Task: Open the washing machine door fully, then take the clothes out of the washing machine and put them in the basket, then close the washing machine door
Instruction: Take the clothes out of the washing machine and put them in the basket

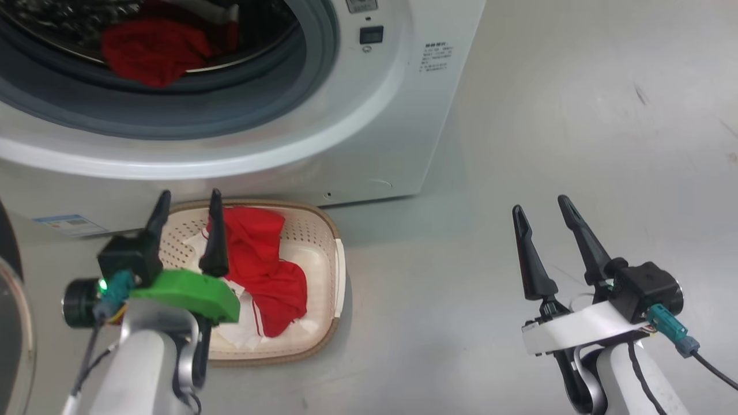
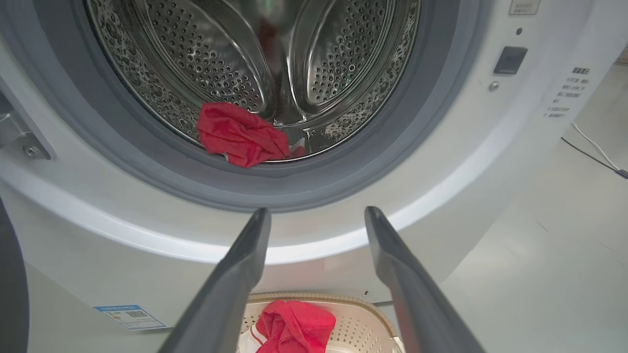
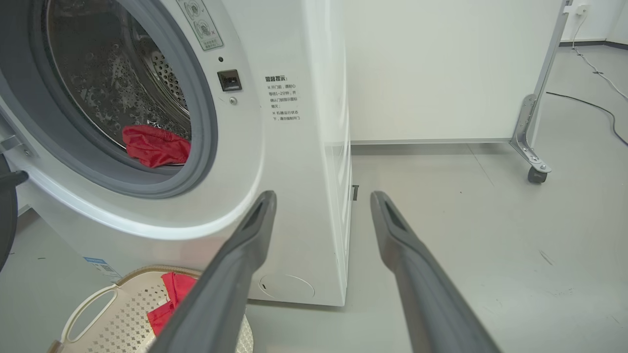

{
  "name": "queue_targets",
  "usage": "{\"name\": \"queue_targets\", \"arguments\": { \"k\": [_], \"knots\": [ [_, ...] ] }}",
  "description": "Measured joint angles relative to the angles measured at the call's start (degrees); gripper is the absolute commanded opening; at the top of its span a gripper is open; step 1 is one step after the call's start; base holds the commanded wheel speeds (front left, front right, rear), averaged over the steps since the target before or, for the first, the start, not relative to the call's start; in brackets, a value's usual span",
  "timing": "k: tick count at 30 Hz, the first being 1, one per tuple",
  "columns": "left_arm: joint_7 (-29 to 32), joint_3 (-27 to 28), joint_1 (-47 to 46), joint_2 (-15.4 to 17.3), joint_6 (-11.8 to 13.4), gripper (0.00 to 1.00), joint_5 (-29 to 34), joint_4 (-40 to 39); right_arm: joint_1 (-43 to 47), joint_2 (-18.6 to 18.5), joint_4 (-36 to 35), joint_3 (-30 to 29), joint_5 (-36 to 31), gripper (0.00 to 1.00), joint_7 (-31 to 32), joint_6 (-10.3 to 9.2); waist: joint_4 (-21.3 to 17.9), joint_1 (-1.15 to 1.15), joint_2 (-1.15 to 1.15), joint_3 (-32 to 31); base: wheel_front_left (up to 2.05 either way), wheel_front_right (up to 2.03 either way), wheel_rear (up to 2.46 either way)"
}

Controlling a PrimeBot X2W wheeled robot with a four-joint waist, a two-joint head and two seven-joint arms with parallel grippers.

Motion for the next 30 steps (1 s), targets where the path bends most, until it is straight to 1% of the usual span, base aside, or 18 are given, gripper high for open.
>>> {"name": "queue_targets", "arguments": {
  "k": [4, 9, 15, 19, 25, 30],
  "knots": [
    [3.1, 1.3, -4.6, 0.6, 0.0, 1.0, -1.2, 2.2, -1.9, 0.0, -0.8, 0.2, 0.5, 1.0, 0.0, 0.18, -1.2, 0.0, 0.0, 3.0, 0.0, 0.0, 0.0],
    [8.1, 2.1, -10.3, 3.1, 0.0, 1.0, -1.5, 5.7, -4.3, -0.1, -1.4, 1.1, 2.2, 1.0, 0.0, 0.18, -3.0, 0.0, 0.0, 6.8, 0.0, 0.0, 0.0],
    [13.5, 3.2, -17.6, 5.8, -1.4, 1.0, -2.2, 8.3, -6.6, -0.1, -1.5, 1.8, 3.7, 1.0, 0.0, 0.18, -5.4, 0.0, 0.0, 11.0, 0.0, 0.0, 0.0],
    [16.6, 4.0, -22.2, 7.5, -2.3, 1.0, -3.7, 9.4, -8.0, -0.1, -1.5, 2.3, 4.5, 1.0, 0.0, 0.16, -7.0, 0.0, 0.0, 13.3, 0.0, 0.0, 0.0],
    [21.4, 4.8, -28.6, 11.8, -3.1, 1.0, -3.5, 10.8, -9.5, -0.1, -1.5, 3.2, 6.2, 1.0, 0.0, 0.1, -9.0, 0.0, 0.0, 16.1, 0.0, 0.0, 0.0],
    [25.0, 5.0, -33.9, 16.0, -3.7, 1.0, -1.6, 10.9, -10.3, -0.1, -1.5, 4.1, 7.2, 1.0, 0.0, 0.09, -10.2, 0.0, 0.0, 17.9, 0.0, 0.0, 0.0]
  ]
}}
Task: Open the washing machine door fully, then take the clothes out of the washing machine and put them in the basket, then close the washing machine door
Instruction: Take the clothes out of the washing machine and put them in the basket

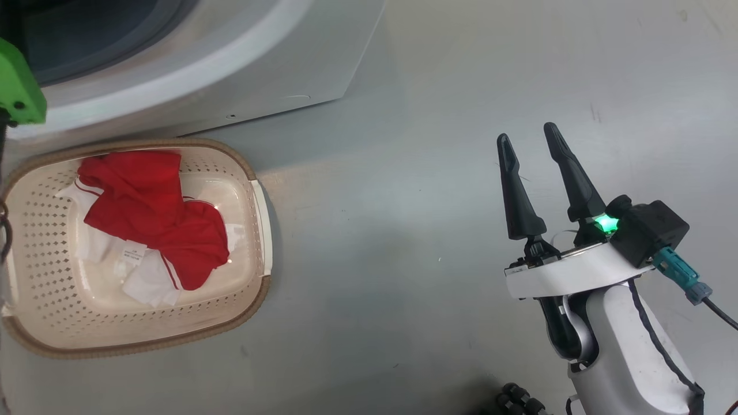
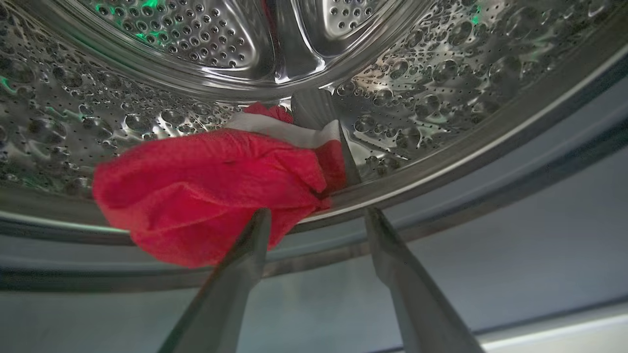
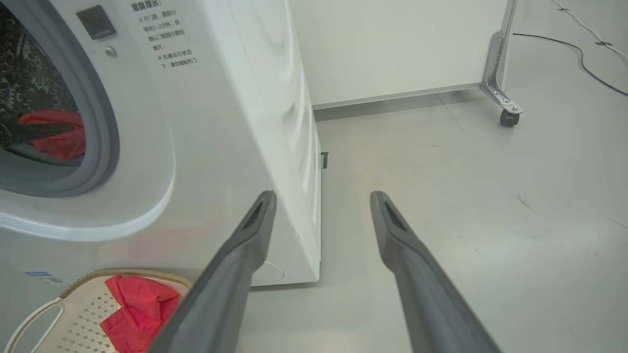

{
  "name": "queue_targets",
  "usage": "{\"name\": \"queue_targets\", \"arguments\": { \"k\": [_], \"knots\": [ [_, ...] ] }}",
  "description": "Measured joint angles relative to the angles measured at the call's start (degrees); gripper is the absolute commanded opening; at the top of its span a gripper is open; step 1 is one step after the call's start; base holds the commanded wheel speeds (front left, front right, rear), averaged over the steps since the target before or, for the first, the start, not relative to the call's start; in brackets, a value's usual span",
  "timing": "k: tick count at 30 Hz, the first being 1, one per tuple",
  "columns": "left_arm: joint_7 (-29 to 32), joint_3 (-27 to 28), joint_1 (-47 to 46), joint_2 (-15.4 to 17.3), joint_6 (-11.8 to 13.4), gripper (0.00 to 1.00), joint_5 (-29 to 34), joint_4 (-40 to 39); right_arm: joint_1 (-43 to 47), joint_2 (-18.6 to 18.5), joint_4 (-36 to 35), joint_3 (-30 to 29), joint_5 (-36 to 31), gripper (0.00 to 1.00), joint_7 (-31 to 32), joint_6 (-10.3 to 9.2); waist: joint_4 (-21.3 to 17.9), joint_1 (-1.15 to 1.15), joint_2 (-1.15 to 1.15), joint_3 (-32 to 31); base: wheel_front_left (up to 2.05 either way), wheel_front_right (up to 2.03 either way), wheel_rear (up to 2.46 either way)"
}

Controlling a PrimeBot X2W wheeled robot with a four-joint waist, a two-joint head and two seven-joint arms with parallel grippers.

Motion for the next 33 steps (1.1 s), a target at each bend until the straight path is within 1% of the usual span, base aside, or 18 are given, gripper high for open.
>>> {"name": "queue_targets", "arguments": {
  "k": [2, 5, 8, 9, 12, 14, 15, 19, 23, 25, 32, 33],
  "knots": [
    [1.5, 0.0, -2.2, 0.7, -0.4, 1.0, 0.1, 0.0, -0.4, 0.0, 0.0, 0.0, 0.4, 1.0, 0.0, -0.51, -0.4, 0.0, 0.0, 0.7, 0.0, 0.0, 0.0],
    [3.7, -0.2, -5.3, 1.6, -1.3, 1.0, 0.4, 0.3, -0.8, 0.0, 0.0, 0.6, 1.0, 1.0, 0.0, -0.51, -0.9, 0.0, 0.0, 1.6, 0.0, 0.0, 0.0],
    [5.0, -0.4, -7.9, 3.5, -1.9, 1.0, 1.3, 0.6, -1.4, 0.0, 0.0, 1.2, 1.8, 1.0, 0.0, -0.51, -1.5, 0.0, 0.0, 2.4, 0.0, 0.0, 0.0],
    [5.6, -0.4, -9.8, 4.9, -1.9, 1.0, 2.0, 0.6, -2.1, 0.0, 0.0, 1.7, 2.4, 1.0, 0.0, -0.51, -1.9, 0.0, 0.0, 2.9, 0.0, 0.0, 0.0],
    [7.2, -0.4, -12.5, 6.6, -2.4, 1.0, 2.5, 0.7, -2.7, 0.0, 0.0, 2.2, 2.8, 1.0, 0.0, -0.51, -2.6, 0.0, 0.0, 3.5, 0.0, 0.0, 0.0],
    [7.8, -0.4, -13.4, 7.1, -2.6, 1.0, 2.7, 0.9, -2.8, 0.0, 0.0, 2.4, 2.9, 1.0, 0.0, -0.51, -2.8, 0.0, 0.0, 3.8, 0.0, 0.0, 0.0],
    [9.0, -0.4, -14.9, 8.1, -3.2, 1.0, 3.2, 1.6, -2.9, 0.0, 0.0, 2.8, 3.4, 1.0, 0.0, -0.51, -3.2, 0.0, 0.0, 4.3, 0.0, 0.0, 0.0],
    [12.5, -0.7, -15.9, 10.2, -4.3, 1.0, 3.6, 3.6, -3.2, 0.0, 0.0, 3.6, 4.0, 1.0, 0.0, -0.51, -3.9, 0.0, 0.0, 5.1, 0.0, 0.0, 0.0],
    [15.9, -0.9, -16.1, 10.8, -4.4, 1.0, 3.6, 6.3, -4.0, 0.0, 0.2, 3.6, 4.1, 1.0, 0.0, -0.52, -4.5, 0.0, 0.0, 5.8, 0.0, 0.0, 0.0],
    [17.4, -0.9, -16.1, 10.9, -4.5, 1.0, 3.6, 7.2, -4.1, 0.0, 0.3, 3.7, 4.3, 1.0, 0.0, -0.91, -4.7, 0.0, 0.0, 6.0, 0.0, 0.0, 0.0],
    [21.9, -1.2, -16.7, 11.8, -4.4, 1.0, 3.6, 8.9, -4.5, 0.0, 0.5, 3.8, 4.4, 1.0, 0.0, -0.94, -5.0, 0.0, 0.0, 6.3, 0.0, 0.0, 0.0],
    [22.5, -1.3, -17.0, 11.8, -4.4, 0.85, 3.6, 9.0, -4.7, 0.0, 0.6, 3.8, 4.4, 1.0, 0.0, -0.94, -5.1, 0.0, 0.0, 6.4, 0.0, 0.0, 0.0]
  ]
}}
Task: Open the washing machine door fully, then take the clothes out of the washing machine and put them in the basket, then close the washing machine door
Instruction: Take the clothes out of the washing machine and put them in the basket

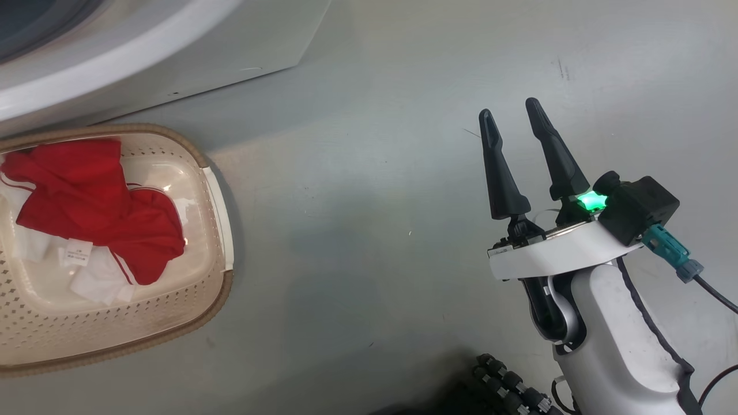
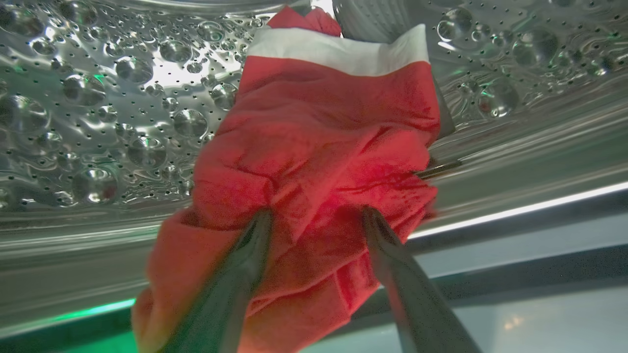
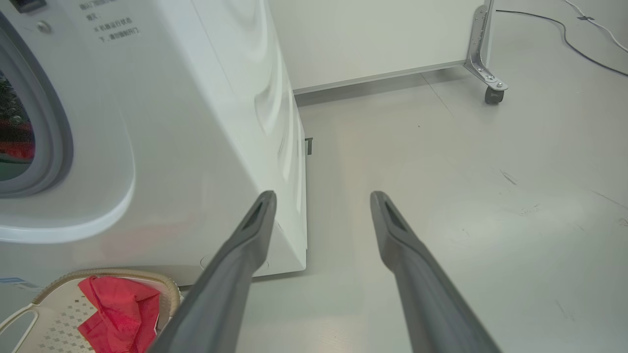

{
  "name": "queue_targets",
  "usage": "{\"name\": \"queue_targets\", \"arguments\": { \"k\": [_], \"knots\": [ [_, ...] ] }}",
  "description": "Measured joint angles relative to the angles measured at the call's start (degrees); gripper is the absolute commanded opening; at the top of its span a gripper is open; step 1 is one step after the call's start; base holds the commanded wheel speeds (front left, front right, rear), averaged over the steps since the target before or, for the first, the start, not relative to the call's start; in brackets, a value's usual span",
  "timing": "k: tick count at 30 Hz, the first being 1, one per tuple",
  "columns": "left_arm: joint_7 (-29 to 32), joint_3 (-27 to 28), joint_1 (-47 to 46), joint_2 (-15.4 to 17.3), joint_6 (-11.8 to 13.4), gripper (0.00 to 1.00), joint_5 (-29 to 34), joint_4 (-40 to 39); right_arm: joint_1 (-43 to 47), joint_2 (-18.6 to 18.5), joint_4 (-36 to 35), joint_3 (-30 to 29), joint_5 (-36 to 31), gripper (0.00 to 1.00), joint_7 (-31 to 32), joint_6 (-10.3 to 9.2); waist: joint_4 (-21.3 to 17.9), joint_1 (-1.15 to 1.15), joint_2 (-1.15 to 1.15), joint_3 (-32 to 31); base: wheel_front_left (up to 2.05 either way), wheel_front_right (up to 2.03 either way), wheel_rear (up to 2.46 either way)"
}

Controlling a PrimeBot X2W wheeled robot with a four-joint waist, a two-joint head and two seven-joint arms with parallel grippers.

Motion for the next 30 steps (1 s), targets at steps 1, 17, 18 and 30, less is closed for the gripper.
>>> {"name": "queue_targets", "arguments": {
  "k": [1, 17, 18, 30],
  "knots": [
    [0.4, -0.1, -0.1, 0.0, 0.0, 0.75, 0.0, 0.1, -0.2, 0.0, 0.1, 0.0, 0.0, 1.0, 0.0, 0.0, 0.0, 0.0, 0.0, 0.1, 0.0, 0.0, 0.0],
    [-0.3, 0.3, -1.2, -0.5, 0.1, 0.0, -0.1, -0.8, -1.8, 0.0, 0.5, 0.2, 0.0, 1.0, 0.0, -0.05, 0.1, 0.0, 0.0, 0.6, 0.0, 0.0, 0.0],
    [-0.7, 0.4, -1.2, -0.7, 0.2, 0.0, -0.2, -0.9, -1.8, 0.0, 0.5, 0.2, 0.0, 1.0, 0.0, -0.07, 0.1, 0.0, 0.0, 0.6, 0.0, 0.0, 0.0],
    [-9.6, 3.2, 1.0, -5.3, 1.1, 0.0, -3.7, -1.5, -1.8, 0.0, 1.5, -0.3, -1.3, 1.0, 0.0, -0.24, 1.8, 0.0, 0.0, -1.0, 0.0, 0.0, 0.0]
  ]
}}
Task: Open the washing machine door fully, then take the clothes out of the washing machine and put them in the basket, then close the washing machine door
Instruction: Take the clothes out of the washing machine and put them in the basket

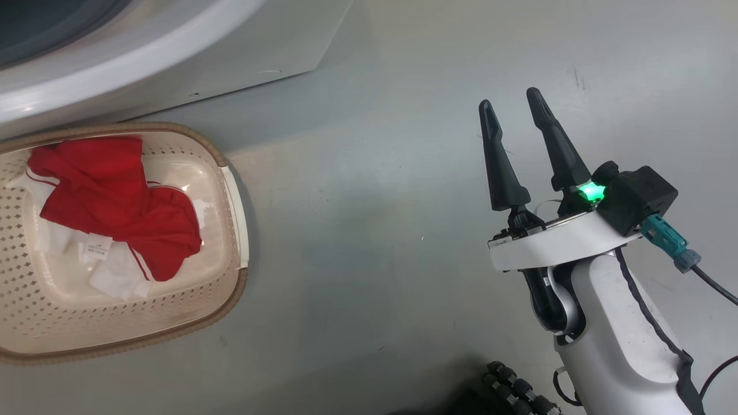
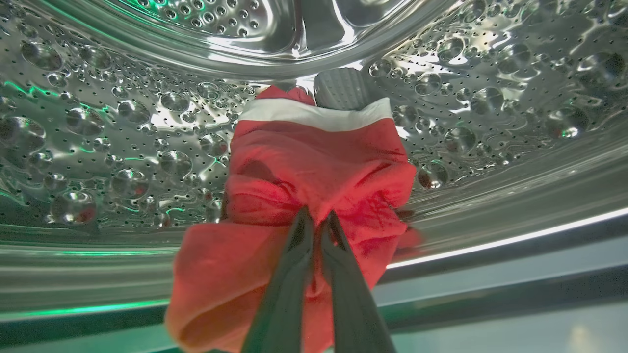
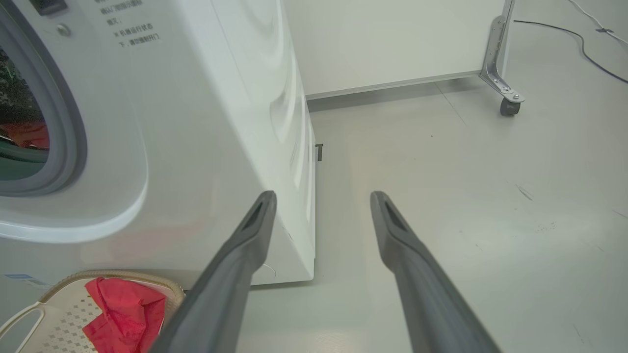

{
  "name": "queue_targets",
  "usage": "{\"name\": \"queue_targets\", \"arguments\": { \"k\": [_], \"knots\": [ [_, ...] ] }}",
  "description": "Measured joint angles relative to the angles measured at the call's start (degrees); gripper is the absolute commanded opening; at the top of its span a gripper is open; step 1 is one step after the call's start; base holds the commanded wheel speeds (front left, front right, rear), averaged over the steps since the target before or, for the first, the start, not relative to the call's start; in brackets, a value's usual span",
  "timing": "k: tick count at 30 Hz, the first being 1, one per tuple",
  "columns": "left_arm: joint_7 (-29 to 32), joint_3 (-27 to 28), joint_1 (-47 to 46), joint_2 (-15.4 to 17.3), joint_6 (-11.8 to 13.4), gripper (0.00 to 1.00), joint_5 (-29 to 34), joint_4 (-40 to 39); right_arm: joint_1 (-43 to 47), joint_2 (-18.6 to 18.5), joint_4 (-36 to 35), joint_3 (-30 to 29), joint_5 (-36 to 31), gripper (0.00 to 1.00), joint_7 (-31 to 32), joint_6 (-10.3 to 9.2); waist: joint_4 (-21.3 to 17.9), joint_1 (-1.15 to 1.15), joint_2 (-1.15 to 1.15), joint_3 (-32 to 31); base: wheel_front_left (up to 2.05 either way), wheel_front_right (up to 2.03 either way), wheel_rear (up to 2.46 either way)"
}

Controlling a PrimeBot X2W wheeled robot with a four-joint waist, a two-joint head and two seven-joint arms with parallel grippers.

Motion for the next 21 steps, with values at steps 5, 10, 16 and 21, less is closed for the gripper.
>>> {"name": "queue_targets", "arguments": {
  "k": [5, 10, 16, 21],
  "knots": [
    [-5.4, 1.2, 3.3, -2.4, 0.5, 0.0, -0.6, -0.7, 0.0, 0.0, 0.5, -0.3, -0.9, 1.0, 0.0, 0.01, 0.9, 0.0, 0.0, -1.0, 0.0, 0.0, 0.0],
    [-11.5, 1.9, 6.1, -4.1, 1.0, 0.0, -1.5, -2.6, 0.0, 0.0, 1.1, -0.7, -2.0, 1.0, 0.0, 0.08, 1.8, 0.0, 0.0, -2.3, 0.0, 0.0, 0.0],
    [-19.0, 1.9, 10.6, -7.6, 1.3, 0.0, -1.5, -4.7, 0.4, -0.1, 2.0, -1.9, -4.1, 1.0, 0.0, 0.1, 3.1, 0.0, 0.0, -4.3, 0.0, 0.0, 0.0],
    [-24.5, 1.9, 14.8, -10.1, 1.6, 0.0, -2.0, -6.0, 1.0, -0.1, 2.8, -2.8, -6.2, 1.0, 0.0, 0.29, 4.4, 0.0, 0.0, -6.5, 0.0, 0.0, 0.0]
  ]
}}
